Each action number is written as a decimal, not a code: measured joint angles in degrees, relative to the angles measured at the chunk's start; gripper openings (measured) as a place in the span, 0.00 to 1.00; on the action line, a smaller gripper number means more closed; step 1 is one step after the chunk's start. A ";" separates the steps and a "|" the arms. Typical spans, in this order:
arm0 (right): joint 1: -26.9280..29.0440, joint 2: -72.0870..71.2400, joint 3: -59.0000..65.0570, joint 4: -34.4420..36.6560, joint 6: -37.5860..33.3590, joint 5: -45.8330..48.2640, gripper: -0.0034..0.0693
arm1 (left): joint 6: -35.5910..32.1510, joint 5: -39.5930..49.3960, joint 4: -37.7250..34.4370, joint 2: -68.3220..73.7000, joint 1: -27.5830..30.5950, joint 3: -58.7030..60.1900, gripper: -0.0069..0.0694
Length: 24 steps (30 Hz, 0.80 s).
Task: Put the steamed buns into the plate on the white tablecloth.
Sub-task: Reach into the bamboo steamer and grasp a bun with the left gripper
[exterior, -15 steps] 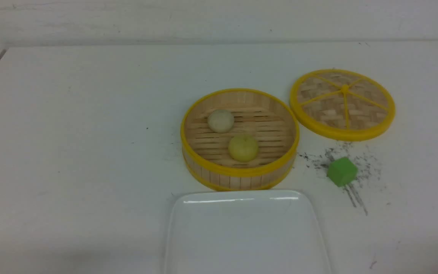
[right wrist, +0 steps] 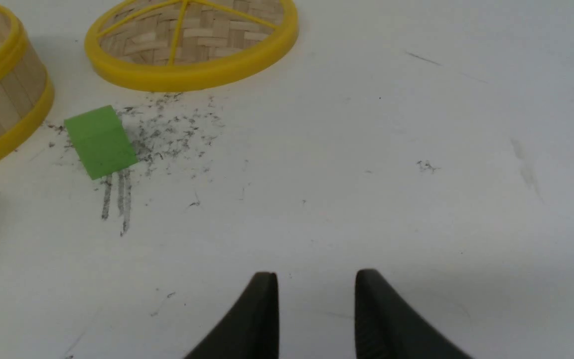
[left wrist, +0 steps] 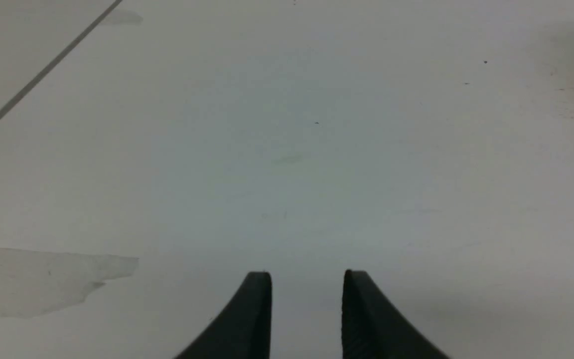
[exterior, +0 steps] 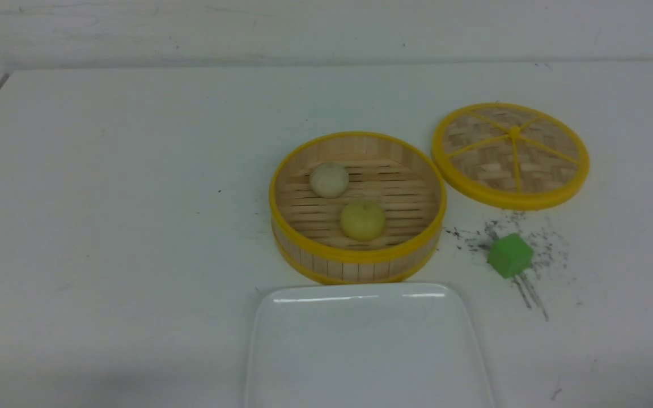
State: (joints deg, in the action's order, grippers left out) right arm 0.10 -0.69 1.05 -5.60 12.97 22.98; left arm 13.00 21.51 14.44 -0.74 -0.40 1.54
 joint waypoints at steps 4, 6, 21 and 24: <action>0.00 0.00 0.00 0.00 0.00 0.00 0.38 | 0.00 0.00 0.32 0.00 0.00 0.00 0.41; 0.00 0.00 0.00 0.00 0.00 0.00 0.38 | 0.00 0.06 1.19 0.00 0.00 0.00 0.41; 0.00 0.00 0.00 0.00 0.00 0.00 0.38 | 0.00 0.54 7.08 0.00 0.00 0.00 0.41; 0.00 0.00 0.00 0.00 0.00 0.00 0.38 | 0.00 0.58 7.34 0.00 0.00 0.00 0.41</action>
State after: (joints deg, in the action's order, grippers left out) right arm 0.10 -0.69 1.05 -5.60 12.97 22.98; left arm 13.00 22.09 21.77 -0.74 -0.40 1.54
